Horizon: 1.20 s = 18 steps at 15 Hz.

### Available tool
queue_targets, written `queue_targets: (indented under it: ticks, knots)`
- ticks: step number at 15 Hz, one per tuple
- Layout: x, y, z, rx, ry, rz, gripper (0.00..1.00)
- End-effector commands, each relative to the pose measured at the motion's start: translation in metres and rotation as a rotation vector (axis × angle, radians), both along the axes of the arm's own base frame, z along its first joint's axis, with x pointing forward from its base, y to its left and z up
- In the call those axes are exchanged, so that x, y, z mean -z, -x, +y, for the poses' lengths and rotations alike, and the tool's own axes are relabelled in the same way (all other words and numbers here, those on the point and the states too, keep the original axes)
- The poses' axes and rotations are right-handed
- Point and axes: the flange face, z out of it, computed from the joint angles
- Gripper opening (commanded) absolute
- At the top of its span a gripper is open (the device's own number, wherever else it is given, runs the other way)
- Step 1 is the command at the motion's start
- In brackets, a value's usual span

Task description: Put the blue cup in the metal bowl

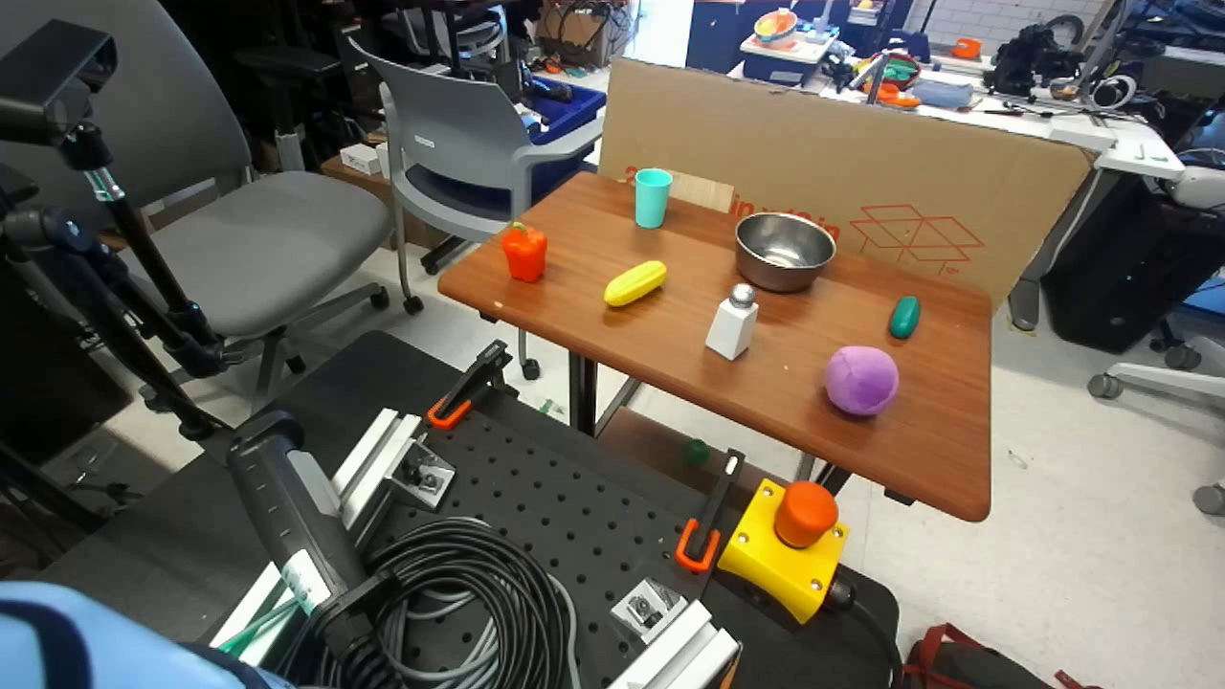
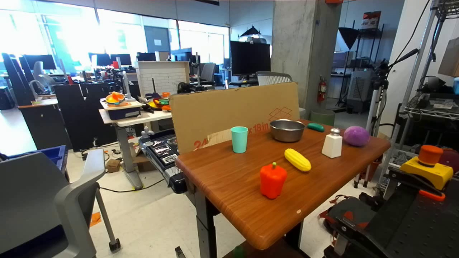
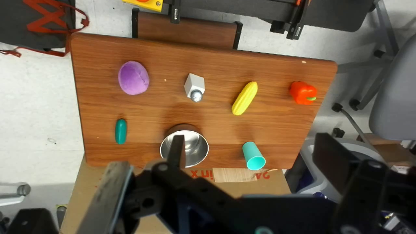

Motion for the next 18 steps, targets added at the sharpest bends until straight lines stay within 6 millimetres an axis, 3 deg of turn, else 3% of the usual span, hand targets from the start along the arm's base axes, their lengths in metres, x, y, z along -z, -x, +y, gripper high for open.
queue_targets:
  ticks: [1,10,13,18]
  knots:
    - [-0.001,0.000,0.000,0.000,0.000,0.001,1.00]
    - [0.002,-0.006,0.002,-0.006,-0.015,0.019,1.00]
    - [0.018,-0.040,0.022,-0.016,0.006,0.057,1.00]
    - [0.072,-0.122,0.088,-0.059,0.061,0.118,1.00]
